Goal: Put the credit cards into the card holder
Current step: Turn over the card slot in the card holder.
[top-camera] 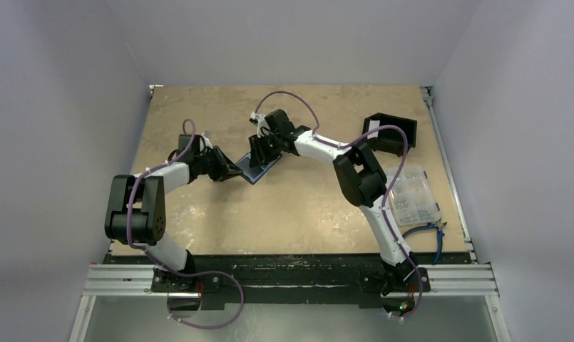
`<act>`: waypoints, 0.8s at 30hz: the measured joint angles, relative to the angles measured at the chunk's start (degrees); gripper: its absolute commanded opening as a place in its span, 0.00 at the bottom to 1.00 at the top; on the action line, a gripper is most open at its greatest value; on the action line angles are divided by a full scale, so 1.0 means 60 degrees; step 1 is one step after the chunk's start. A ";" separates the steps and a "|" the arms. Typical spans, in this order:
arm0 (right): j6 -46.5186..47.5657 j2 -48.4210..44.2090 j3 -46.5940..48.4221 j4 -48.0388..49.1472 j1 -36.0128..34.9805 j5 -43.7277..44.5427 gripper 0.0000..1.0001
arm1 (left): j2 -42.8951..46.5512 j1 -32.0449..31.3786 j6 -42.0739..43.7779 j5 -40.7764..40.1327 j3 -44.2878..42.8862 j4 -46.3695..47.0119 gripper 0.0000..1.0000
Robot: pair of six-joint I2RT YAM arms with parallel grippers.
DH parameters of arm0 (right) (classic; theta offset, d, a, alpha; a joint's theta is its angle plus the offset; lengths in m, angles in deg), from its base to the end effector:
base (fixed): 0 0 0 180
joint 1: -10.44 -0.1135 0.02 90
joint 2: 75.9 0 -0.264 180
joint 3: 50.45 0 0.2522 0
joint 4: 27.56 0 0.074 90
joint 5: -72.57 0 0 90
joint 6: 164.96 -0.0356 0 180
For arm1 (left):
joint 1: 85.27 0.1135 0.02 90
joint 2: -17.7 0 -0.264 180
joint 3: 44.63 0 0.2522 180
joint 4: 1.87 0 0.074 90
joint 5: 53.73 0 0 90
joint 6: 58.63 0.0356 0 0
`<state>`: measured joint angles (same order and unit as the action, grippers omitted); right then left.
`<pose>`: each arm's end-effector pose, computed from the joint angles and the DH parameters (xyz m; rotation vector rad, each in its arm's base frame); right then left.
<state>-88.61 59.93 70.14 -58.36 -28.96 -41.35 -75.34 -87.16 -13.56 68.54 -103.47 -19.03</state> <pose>0.3978 0.3454 0.1545 -0.7595 2.3709 0.9172 0.3068 -0.0291 0.1541 -0.6951 2.4683 -1.0327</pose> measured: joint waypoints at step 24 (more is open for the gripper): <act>-0.0270 0.0069 -0.0240 0.0419 0.0149 -0.0189 0.00 | -0.0736 -0.0004 -0.1774 -0.0073 0.0623 0.2211 0.45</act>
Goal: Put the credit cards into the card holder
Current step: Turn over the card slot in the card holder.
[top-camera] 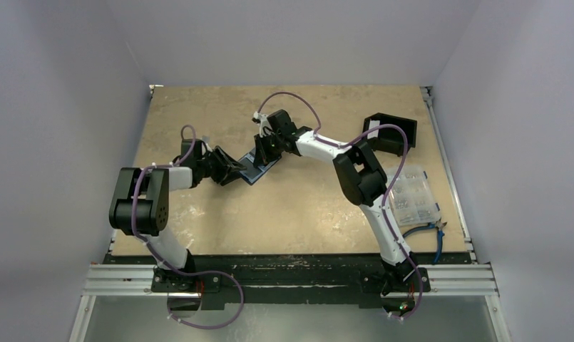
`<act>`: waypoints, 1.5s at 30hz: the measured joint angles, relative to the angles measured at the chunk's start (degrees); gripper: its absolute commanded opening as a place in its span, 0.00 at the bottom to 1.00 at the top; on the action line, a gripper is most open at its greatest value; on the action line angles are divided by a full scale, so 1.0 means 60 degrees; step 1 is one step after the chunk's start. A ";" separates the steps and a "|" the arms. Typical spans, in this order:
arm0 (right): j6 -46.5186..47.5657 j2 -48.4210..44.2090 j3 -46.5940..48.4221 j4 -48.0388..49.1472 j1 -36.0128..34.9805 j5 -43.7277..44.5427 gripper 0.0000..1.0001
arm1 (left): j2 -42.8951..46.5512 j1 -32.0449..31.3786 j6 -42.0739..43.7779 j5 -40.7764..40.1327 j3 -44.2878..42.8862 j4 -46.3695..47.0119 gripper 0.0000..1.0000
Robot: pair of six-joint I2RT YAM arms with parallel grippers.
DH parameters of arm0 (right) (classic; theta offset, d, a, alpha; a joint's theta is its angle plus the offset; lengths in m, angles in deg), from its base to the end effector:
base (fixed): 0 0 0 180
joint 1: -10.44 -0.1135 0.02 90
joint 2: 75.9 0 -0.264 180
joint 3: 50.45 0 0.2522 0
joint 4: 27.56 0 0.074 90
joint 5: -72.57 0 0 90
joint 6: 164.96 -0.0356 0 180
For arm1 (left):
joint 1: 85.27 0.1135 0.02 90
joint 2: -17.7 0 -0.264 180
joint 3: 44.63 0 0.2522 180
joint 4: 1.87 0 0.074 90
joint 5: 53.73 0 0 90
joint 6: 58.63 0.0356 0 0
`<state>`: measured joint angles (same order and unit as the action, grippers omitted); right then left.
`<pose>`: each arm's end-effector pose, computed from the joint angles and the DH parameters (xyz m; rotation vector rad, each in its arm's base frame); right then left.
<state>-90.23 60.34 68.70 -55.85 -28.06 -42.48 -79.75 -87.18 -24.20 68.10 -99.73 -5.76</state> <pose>0.4026 0.3395 0.1464 -0.7184 2.3760 0.9485 0.3119 -0.0292 0.1301 -0.8748 2.3653 -1.1102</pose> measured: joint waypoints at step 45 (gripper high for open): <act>-0.0087 0.0033 0.0047 0.0025 0.0025 -0.0076 0.21 | 0.0029 -0.0448 -0.0142 -0.0288 -0.0335 0.0124 0.28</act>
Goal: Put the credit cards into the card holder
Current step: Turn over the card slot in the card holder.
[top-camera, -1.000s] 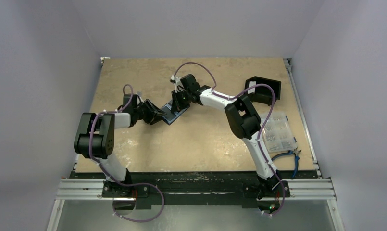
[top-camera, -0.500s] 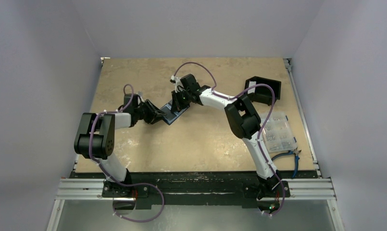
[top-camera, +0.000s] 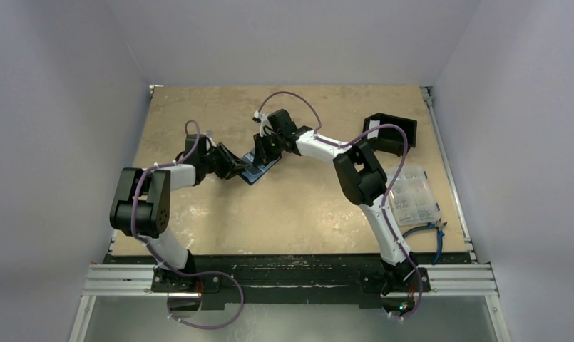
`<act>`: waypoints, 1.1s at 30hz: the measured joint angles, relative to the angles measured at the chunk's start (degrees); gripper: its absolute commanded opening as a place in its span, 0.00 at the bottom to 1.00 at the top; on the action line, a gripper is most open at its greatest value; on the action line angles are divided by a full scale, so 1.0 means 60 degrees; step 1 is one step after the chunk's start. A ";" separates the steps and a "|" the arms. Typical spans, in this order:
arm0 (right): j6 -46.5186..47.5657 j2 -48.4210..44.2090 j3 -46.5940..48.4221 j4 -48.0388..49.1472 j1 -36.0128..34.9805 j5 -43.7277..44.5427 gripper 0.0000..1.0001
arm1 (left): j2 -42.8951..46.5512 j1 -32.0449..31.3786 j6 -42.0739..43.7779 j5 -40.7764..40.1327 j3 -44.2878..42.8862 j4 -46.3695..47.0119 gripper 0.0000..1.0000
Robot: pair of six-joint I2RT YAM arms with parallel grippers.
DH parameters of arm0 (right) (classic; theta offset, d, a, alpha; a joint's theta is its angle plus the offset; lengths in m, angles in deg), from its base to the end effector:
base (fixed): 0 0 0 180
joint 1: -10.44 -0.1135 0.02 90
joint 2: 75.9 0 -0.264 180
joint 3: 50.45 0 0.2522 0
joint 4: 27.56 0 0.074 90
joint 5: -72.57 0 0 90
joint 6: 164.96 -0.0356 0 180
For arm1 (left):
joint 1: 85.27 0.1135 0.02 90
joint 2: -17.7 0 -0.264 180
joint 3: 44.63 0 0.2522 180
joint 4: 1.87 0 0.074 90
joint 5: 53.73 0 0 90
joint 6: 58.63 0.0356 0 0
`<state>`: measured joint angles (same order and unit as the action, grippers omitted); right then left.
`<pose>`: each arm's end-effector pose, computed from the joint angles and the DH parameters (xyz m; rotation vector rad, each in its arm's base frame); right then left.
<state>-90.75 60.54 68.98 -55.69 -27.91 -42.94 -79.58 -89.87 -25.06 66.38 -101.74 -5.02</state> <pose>0.4040 0.3392 0.1464 -0.7093 2.3765 0.9616 0.3199 -0.0437 0.1408 -0.8207 2.3443 -1.1123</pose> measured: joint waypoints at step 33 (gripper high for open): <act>0.0062 -0.1967 -0.2419 0.0980 -0.0127 0.0339 0.71 | -0.0259 -0.0251 0.0018 -0.0051 -0.1005 -0.0339 0.29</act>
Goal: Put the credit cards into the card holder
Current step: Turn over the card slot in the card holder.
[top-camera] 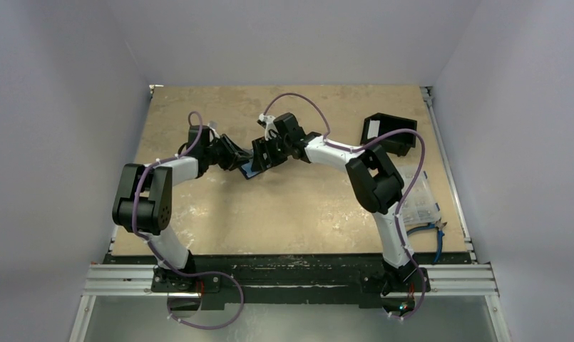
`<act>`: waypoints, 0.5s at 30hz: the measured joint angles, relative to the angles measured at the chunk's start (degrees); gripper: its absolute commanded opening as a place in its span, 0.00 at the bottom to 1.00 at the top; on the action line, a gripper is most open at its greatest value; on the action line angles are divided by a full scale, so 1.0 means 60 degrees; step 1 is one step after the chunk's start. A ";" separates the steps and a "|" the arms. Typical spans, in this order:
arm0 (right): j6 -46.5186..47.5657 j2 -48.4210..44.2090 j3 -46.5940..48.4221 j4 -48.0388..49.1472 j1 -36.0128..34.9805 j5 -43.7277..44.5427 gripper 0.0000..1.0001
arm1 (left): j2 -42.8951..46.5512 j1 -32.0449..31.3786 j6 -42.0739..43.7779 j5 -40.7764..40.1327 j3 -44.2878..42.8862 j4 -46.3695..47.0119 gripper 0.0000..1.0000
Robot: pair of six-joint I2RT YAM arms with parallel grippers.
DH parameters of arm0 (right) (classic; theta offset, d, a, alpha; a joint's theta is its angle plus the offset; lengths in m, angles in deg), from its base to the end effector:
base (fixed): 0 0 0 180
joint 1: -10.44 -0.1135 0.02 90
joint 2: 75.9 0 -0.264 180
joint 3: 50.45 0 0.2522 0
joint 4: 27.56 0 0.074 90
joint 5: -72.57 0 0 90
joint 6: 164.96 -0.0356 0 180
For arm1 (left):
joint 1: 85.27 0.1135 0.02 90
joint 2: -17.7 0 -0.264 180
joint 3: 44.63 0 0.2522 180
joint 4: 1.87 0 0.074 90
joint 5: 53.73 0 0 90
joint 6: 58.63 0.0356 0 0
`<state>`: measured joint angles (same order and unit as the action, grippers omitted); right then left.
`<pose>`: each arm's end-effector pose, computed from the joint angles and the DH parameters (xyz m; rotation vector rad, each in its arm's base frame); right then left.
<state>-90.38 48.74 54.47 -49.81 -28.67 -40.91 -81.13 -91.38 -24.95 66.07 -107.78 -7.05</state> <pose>0.3688 0.3181 0.1743 -0.7135 2.3141 0.9376 0.3409 -0.0543 0.1587 -0.7625 2.3235 -1.1276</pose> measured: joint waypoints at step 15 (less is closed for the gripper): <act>-0.0251 0.0000 0.0146 0.0102 -0.0033 0.0018 0.64 | -0.0036 -0.0011 0.0062 -0.0004 -0.0004 -0.0007 0.29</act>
<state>-91.89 48.74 55.34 -49.20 -28.87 -40.80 -81.35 -91.44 -24.58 66.05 -107.80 -7.09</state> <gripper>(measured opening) 0.662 0.290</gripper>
